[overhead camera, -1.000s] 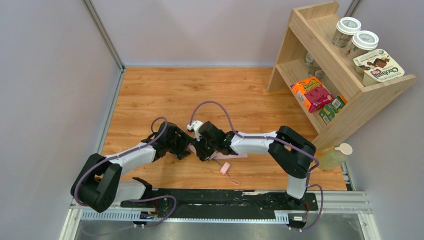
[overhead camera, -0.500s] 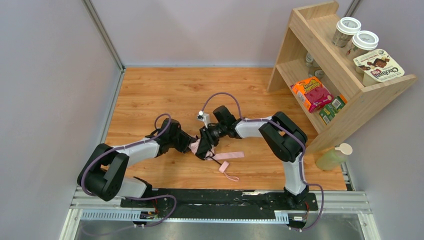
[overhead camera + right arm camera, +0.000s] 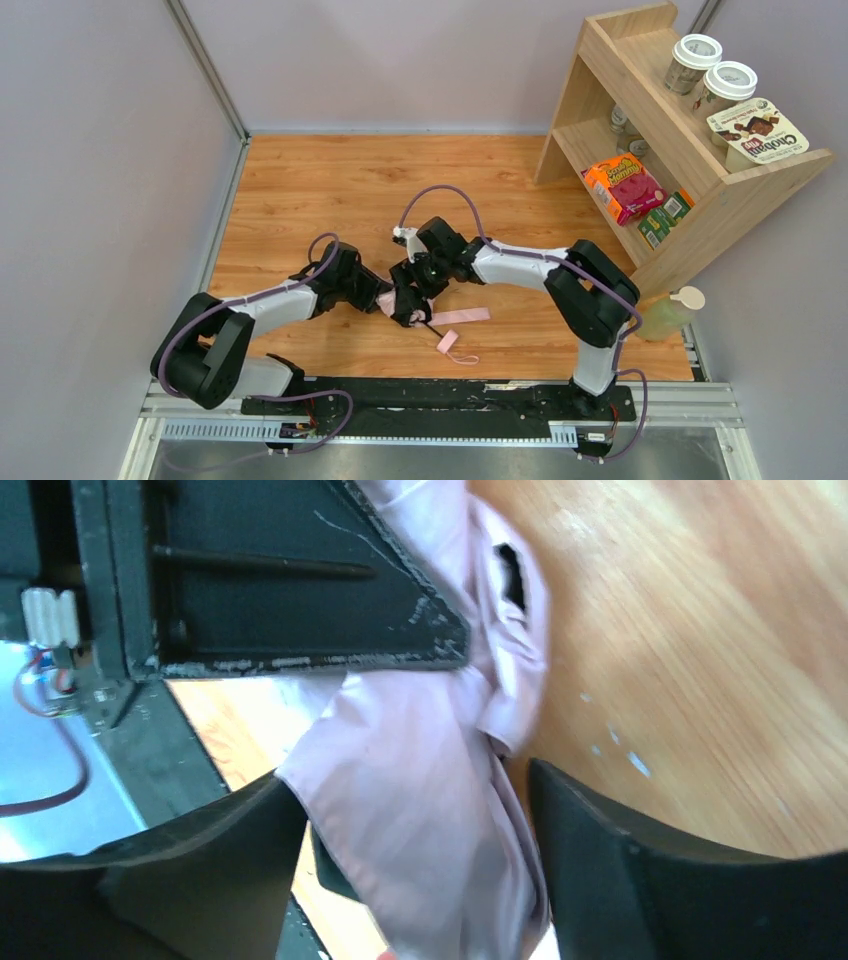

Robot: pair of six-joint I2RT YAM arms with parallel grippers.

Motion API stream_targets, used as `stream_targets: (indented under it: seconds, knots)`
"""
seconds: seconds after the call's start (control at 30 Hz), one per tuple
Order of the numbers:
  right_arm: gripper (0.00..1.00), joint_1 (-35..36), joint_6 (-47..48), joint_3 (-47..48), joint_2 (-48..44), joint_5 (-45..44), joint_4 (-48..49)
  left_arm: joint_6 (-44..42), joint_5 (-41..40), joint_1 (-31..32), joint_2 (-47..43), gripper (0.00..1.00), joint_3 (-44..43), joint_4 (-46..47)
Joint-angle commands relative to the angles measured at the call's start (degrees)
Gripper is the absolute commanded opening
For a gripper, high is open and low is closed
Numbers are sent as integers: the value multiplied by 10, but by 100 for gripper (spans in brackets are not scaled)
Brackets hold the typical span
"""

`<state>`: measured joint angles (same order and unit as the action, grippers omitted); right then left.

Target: Put away the umbrella

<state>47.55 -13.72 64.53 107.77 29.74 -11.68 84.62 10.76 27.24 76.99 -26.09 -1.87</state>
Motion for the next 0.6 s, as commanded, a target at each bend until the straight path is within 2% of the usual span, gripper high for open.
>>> stream_targets:
  seconds: [0.0, 0.1, 0.3, 0.5, 0.57]
  knots:
    - [86, 27, 11, -10, -80, -173, -71, 12, -7, 6, 3, 0, 6, -161]
    - [90, 73, 34, -14, -100, -257, -82, 34, 7, 5, 4, 0, -13, -188]
    - [89, 167, 64, 16, -61, -361, -78, 49, 21, 5, 21, 0, -22, -197]
    - [83, 202, 90, 52, -1, -432, -72, 52, 29, 6, 18, 0, -13, -197]
    - [76, 207, 91, 66, 11, -460, -72, 55, 34, 5, 15, 0, -6, -193]
